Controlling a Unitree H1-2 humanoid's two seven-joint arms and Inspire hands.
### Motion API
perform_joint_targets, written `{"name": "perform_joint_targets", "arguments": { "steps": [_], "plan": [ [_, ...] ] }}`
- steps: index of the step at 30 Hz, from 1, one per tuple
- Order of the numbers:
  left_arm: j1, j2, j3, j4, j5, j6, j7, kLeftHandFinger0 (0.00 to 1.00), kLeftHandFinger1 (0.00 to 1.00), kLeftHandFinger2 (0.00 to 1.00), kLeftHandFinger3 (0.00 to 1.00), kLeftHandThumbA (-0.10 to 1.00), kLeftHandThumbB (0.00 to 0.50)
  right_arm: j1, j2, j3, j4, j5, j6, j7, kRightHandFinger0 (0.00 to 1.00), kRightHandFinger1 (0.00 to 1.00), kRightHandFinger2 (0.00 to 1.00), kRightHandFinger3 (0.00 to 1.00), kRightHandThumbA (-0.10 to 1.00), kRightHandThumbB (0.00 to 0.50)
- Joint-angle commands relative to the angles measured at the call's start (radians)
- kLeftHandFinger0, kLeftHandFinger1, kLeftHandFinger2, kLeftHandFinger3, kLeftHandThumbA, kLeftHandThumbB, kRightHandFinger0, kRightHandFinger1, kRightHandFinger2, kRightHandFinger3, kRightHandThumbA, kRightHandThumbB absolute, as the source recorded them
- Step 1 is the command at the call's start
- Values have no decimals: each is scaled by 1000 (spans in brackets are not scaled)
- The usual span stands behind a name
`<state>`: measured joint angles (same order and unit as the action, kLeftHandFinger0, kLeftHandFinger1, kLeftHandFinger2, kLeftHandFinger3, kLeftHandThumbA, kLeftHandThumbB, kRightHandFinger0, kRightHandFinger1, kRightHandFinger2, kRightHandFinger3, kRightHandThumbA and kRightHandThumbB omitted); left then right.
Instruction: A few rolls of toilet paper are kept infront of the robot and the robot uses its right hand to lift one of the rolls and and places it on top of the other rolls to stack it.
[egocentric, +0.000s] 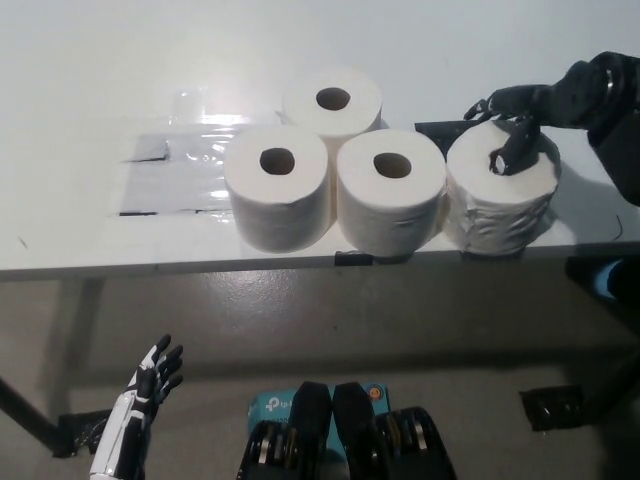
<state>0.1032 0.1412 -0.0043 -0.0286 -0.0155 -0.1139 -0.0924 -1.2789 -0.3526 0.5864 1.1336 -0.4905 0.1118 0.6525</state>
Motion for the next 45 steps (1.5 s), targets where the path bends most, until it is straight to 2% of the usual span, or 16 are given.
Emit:
{"name": "perform_joint_targets", "arguments": {
  "steps": [1, 4, 7, 8, 9, 10, 11, 18, 20, 21, 22, 23, 25, 33, 40, 45],
  "plan": [
    [2, 14, -8, -39, 7, -10, -17, 1000, 1000, 1000, 1000, 1000, 169, -56, 6, 19, 17, -50, -23, -48, 1000, 1000, 1000, 1000, 808, 340],
    [-5, 16, -9, -34, 8, -21, -17, 1000, 1000, 1000, 1000, 1000, 151, -50, 21, 51, 42, -97, -8, -119, 814, 961, 1000, 1000, 674, 348],
    [-5, 17, -5, -36, 4, -20, -16, 1000, 1000, 1000, 1000, 1000, 153, -39, 23, 80, 52, -128, -31, -191, 196, 322, 467, 813, 613, 214],
    [-6, 18, -4, -36, 4, -19, -16, 1000, 1000, 1000, 1000, 1000, 153, -33, 19, 89, 50, -137, -44, -213, 99, 250, 412, 794, 638, 200],
    [-7, 17, -4, -33, 3, -21, -16, 1000, 1000, 1000, 1000, 1000, 154, -26, 15, 93, 49, -143, -55, -240, 81, 165, 357, 821, 739, 145],
    [-8, 19, -3, -29, 0, -24, -18, 1000, 1000, 1000, 1000, 1000, 157, -17, 8, 101, 37, -154, -59, -265, 571, 707, 830, 1000, 851, 93],
    [-7, 19, -3, -31, 0, -22, -18, 1000, 1000, 1000, 1000, 1000, 165, -10, 3, 100, 32, -154, -58, -274, 1000, 1000, 1000, 1000, 940, 64],
    [-5, 16, 3, -35, -5, -12, -14, 1000, 1000, 1000, 1000, 1000, 185, 24, -35, 53, 2, -133, -84, -345, 1000, 1000, 1000, 1000, 1000, 58],
    [-5, 15, 2, -34, -2, -19, -12, 1000, 1000, 1000, 1000, 1000, 177, 43, -52, 16, -7, -111, -104, -376, 804, 783, 739, 810, 1000, 54],
    [-4, 16, 4, -37, -3, -19, -12, 1000, 1000, 1000, 1000, 1000, 175, 57, -59, -27, -1, -75, -130, -401, 480, 439, 378, 447, 1000, 53],
    [-5, 16, 4, -37, -3, -17, -12, 1000, 1000, 1000, 1000, 1000, 174, 66, -64, -58, 2, -58, -143, -413, 163, 143, 210, 416, 1000, 59],
    [-6, 17, 4, -35, -1, -16, -12, 1000, 1000, 1000, 1000, 1000, 180, 85, -73, -111, 4, -20, -151, -436, 33, 61, 175, 394, 1000, 67],
    [-7, 18, 3, -31, -1, -19, -14, 1000, 1000, 1000, 1000, 1000, 180, 104, -78, -175, 14, 10, -157, -456, 0, 256, 594, 668, 1000, 85],
    [-8, 16, 11, -26, 0, -23, -6, 1000, 1000, 1000, 1000, 1000, 167, 193, -83, -423, 46, 138, -188, -512, 24, 286, 587, 494, 1000, 38],
    [-3, 12, 18, -17, -1, -32, 1, 1000, 1000, 1000, 1000, 1000, 167, 207, -60, -583, 84, 248, -168, -526, 0, 167, 467, 367, 1000, 77],
    [11, 8, 18, -23, 2, -21, 4, 1000, 1000, 1000, 1000, 1000, 175, 208, -24, -819, 151, 452, -145, -502, 0, 0, 4, 0, 1000, 152]
  ]
}}
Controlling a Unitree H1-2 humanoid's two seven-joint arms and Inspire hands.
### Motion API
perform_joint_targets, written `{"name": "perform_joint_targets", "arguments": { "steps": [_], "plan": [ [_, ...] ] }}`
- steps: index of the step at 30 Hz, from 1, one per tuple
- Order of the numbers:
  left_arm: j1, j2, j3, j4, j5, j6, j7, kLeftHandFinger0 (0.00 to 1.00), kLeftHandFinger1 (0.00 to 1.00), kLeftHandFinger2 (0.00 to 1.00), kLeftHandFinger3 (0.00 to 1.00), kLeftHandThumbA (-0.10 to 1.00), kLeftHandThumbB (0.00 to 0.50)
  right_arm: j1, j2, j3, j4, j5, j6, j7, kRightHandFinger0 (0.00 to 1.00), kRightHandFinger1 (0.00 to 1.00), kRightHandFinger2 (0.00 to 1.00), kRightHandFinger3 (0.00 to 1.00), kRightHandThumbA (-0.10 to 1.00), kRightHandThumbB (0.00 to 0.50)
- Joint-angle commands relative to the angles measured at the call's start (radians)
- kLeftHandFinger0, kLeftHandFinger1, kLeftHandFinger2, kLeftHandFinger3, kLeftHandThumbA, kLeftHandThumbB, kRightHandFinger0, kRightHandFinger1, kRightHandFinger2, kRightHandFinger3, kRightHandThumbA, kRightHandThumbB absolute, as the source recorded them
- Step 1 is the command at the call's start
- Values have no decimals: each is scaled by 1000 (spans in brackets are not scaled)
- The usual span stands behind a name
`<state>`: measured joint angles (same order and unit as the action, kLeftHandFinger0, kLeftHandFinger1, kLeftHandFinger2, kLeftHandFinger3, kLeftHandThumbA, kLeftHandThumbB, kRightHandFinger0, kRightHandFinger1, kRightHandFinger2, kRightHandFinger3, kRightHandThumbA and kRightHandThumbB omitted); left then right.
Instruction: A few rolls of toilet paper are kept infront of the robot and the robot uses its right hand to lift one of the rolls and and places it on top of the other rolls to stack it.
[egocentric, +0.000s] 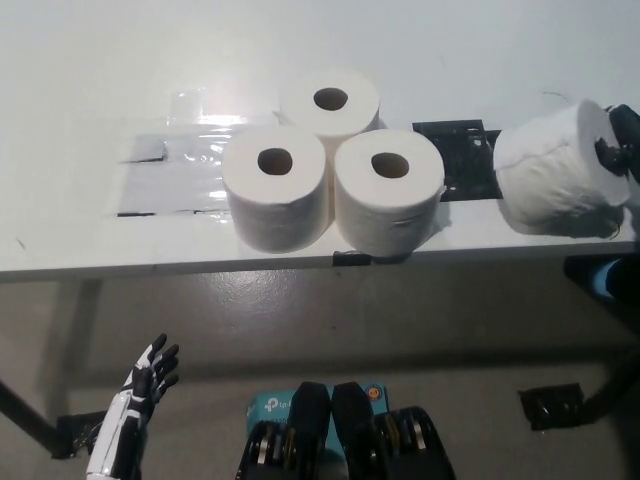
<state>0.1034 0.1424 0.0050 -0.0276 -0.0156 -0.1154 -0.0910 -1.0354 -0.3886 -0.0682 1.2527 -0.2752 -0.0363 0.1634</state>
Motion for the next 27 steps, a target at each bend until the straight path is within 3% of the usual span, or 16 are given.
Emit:
{"name": "perform_joint_targets", "arguments": {
  "steps": [1, 2, 6, 8, 11, 14, 15, 17, 21, 27],
  "plan": [
    [11, 7, 9, -22, -1, -22, 1, 1000, 1000, 1000, 1000, 1000, 174, -34, 16, -191, 35, 255, 13, -5, 0, 0, 0, 0, 1000, 149],
    [14, 8, 9, -22, -2, -25, 0, 1000, 1000, 1000, 1000, 1000, 167, -31, 25, -267, 36, 328, 31, 45, 0, 0, 0, 0, 1000, 131],
    [13, 10, 10, -20, 0, -28, 0, 1000, 1000, 1000, 1000, 1000, 155, -49, 37, -347, 41, 374, 38, 98, 0, 0, 0, 0, 1000, 96],
    [8, 10, 10, -14, 2, -32, 1, 1000, 1000, 1000, 1000, 1000, 154, -67, 39, -372, 24, 389, 54, 128, 0, 0, 0, 0, 944, 86],
    [2, 12, 12, -12, 0, -34, 0, 1000, 1000, 1000, 1000, 1000, 154, -98, 43, -379, -1, 381, 80, 129, 0, 0, 0, 0, 845, 91],
    [4, 11, 12, -18, -2, -28, -1, 1000, 1000, 1000, 1000, 1000, 153, -118, 39, -349, -38, 363, 100, 157, 0, 0, 0, 0, 806, 46],
    [6, 10, 12, -23, -3, -19, -2, 1000, 1000, 1000, 1000, 1000, 158, -118, 38, -339, -53, 359, 101, 162, 0, 0, 0, 0, 762, 76],
    [6, 13, 11, -26, 0, -17, -3, 1000, 1000, 1000, 1000, 1000, 157, -132, 35, -336, -72, 379, 122, 183, 0, 0, 0, 0, 650, 23],
    [4, 13, 13, -26, -1, -18, -2, 1000, 1000, 1000, 1000, 1000, 155, -160, 33, -318, -86, 381, 133, 158, 0, 0, 0, 0, 599, 2],
    [3, 13, 15, -29, 0, -18, 0, 1000, 1000, 1000, 1000, 1000, 159, -184, 37, -303, -134, 404, 150, 151, 0, 0, 0, 0, 387, 0]
  ]
}}
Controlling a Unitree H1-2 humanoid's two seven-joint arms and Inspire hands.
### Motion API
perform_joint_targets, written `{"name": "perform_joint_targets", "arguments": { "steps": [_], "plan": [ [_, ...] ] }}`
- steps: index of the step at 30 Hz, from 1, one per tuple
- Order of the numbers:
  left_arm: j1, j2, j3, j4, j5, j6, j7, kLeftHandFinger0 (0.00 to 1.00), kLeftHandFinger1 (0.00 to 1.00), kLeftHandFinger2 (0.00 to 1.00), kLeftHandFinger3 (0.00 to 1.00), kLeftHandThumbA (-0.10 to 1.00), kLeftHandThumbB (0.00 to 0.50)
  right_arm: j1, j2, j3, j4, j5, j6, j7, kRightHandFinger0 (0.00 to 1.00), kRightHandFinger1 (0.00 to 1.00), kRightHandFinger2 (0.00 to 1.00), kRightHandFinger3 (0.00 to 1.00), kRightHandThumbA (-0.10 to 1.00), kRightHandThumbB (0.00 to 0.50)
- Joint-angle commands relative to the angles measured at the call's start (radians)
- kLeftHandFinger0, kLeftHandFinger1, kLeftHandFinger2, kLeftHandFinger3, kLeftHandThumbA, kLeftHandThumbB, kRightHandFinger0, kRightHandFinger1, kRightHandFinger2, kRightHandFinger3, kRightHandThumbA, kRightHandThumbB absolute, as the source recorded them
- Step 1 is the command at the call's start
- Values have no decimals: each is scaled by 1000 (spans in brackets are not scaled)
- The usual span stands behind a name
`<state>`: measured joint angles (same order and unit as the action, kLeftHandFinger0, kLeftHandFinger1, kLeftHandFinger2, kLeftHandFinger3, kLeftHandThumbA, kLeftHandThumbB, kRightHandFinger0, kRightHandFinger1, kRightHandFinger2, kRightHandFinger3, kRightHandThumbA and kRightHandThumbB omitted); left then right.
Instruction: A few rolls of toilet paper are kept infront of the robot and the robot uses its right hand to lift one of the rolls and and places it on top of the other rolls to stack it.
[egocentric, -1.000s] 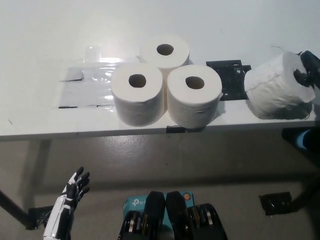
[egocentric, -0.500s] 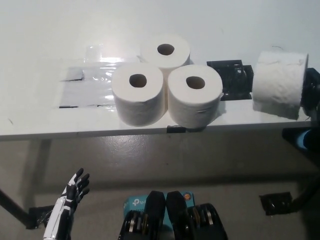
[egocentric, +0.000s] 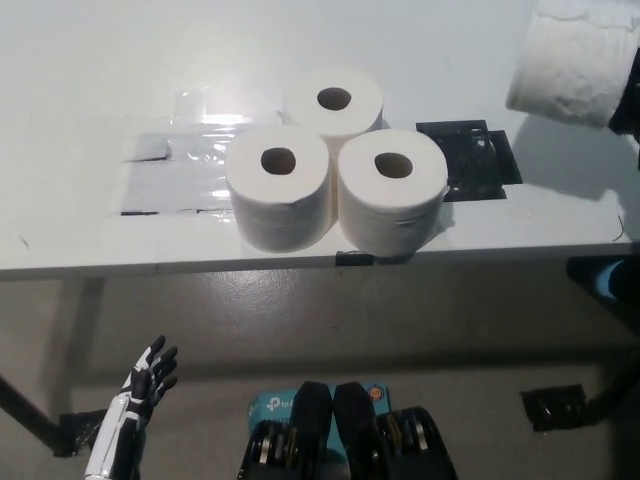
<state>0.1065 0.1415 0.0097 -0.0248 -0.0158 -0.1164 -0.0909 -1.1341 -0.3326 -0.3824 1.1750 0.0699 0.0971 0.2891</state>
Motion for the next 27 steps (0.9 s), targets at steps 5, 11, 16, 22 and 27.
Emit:
{"name": "perform_joint_targets", "arguments": {
  "steps": [5, 11, 16, 22, 27],
  "plan": [
    [3, 15, 12, -30, 1, -18, 0, 1000, 1000, 1000, 1000, 1000, 155, -100, -20, 69, -100, 33, 5, 17, 0, 0, 0, 0, 288, 0],
    [5, 12, 11, -28, -1, -22, -1, 1000, 1000, 1000, 1000, 1000, 149, -128, -10, 132, -152, 27, 39, 10, 0, 0, 0, 0, 133, 0],
    [0, 12, 9, -28, 4, -16, 0, 1000, 1000, 1000, 1000, 1000, 148, -140, -6, 225, -227, -18, 85, 0, 0, 0, 0, 0, 149, 0],
    [-1, 14, 9, -24, -2, -25, -4, 1000, 1000, 1000, 1000, 1000, 140, -160, 15, 246, -245, 19, 106, -5, 0, 0, 0, 0, 99, 0],
    [-5, 13, 10, -23, 0, -21, -2, 1000, 1000, 1000, 1000, 1000, 143, -176, 29, 286, -264, -11, 121, -26, 0, 0, 0, 0, 68, 0]
  ]
}}
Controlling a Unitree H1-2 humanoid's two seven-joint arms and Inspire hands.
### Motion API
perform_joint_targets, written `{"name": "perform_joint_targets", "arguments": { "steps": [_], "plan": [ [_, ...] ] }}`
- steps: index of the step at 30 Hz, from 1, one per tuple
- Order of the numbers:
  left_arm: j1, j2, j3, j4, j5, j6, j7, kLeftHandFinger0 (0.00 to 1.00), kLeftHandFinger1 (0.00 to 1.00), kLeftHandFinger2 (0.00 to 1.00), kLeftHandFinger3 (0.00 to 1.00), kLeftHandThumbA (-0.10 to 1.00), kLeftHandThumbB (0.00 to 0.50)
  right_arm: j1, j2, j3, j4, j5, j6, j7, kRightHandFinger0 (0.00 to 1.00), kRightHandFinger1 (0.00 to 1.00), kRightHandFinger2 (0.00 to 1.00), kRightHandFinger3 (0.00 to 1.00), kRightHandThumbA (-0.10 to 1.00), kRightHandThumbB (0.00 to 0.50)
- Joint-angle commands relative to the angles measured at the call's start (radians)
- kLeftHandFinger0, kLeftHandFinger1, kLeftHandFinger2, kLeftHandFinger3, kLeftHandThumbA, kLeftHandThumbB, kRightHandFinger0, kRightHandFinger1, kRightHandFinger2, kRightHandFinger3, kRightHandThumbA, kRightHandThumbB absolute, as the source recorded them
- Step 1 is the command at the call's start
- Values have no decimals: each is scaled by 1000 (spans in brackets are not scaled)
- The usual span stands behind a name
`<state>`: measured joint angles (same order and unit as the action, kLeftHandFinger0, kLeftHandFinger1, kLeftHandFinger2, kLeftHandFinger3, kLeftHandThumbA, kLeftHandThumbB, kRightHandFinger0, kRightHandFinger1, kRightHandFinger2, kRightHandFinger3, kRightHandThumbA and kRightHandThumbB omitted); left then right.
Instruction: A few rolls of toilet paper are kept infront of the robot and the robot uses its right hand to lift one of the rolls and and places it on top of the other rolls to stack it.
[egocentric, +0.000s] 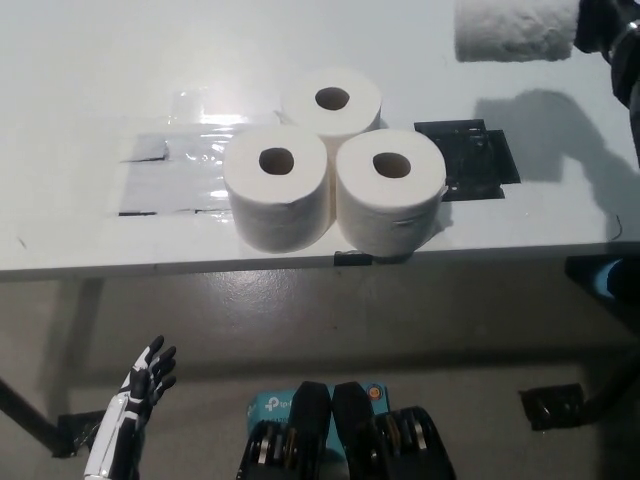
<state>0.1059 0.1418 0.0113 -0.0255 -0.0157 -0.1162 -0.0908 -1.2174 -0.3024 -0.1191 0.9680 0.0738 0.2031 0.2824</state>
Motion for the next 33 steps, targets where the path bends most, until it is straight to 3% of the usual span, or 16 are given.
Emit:
{"name": "perform_joint_targets", "arguments": {
  "steps": [1, 7, 10, 12, 19, 21, 23, 24, 29, 32, 33],
  "plan": [
    [-4, 12, 8, -25, 1, -19, -1, 1000, 1000, 1000, 1000, 1000, 142, -93, 0, 42, -62, -31, 9, -22, 0, 0, 0, 0, 63, 0],
    [-4, 14, 7, -31, 6, -16, -1, 1000, 1000, 1000, 1000, 1000, 147, -93, -4, 151, -57, -98, -38, 0, 0, 0, 18, 0, 18, 0],
    [-5, 14, 7, -33, 6, -16, -1, 1000, 1000, 1000, 1000, 1000, 143, -106, -6, 211, -39, -142, -56, -15, 0, 53, 227, 36, 47, 0],
    [-8, 13, 6, -32, 7, -18, 0, 1000, 1000, 1000, 1000, 1000, 142, -110, -2, 235, -30, -147, -70, -4, 0, 148, 409, 137, -44, 0],
    [-10, 15, 6, -32, 8, -11, -2, 1000, 1000, 1000, 1000, 1000, 152, -124, 14, 287, 30, -175, -130, -1, 0, 262, 585, 494, 96, 0],
    [-8, 16, 4, -37, 10, -7, -3, 1000, 1000, 1000, 1000, 1000, 153, -125, 23, 308, 19, -201, -119, -19, 0, 324, 673, 673, 157, 0],
    [-9, 16, 4, -37, 10, -10, -3, 1000, 1000, 1000, 1000, 1000, 151, -131, 29, 323, 31, -219, -121, -30, 0, 333, 679, 796, 254, 0],
    [-9, 17, 4, -38, 10, -11, -3, 1000, 1000, 1000, 1000, 1000, 148, -134, 33, 322, 35, -217, -124, -32, 0, 327, 674, 833, 252, 0],
    [-9, 17, 2, -44, 11, -1, -5, 1000, 1000, 1000, 1000, 1000, 143, -151, 52, 321, 58, -221, -129, -32, 0, 293, 628, 809, 294, 0],
    [-10, 18, 0, -41, 12, -7, -6, 1000, 1000, 1000, 1000, 1000, 143, -155, 59, 328, 64, -232, -144, -33, 0, 259, 568, 672, 254, 0],
    [-10, 19, 0, -40, 12, -9, -7, 1000, 1000, 1000, 1000, 1000, 141, -155, 62, 327, 66, -234, -148, -32, 0, 259, 568, 667, 246, 0]
  ]
}}
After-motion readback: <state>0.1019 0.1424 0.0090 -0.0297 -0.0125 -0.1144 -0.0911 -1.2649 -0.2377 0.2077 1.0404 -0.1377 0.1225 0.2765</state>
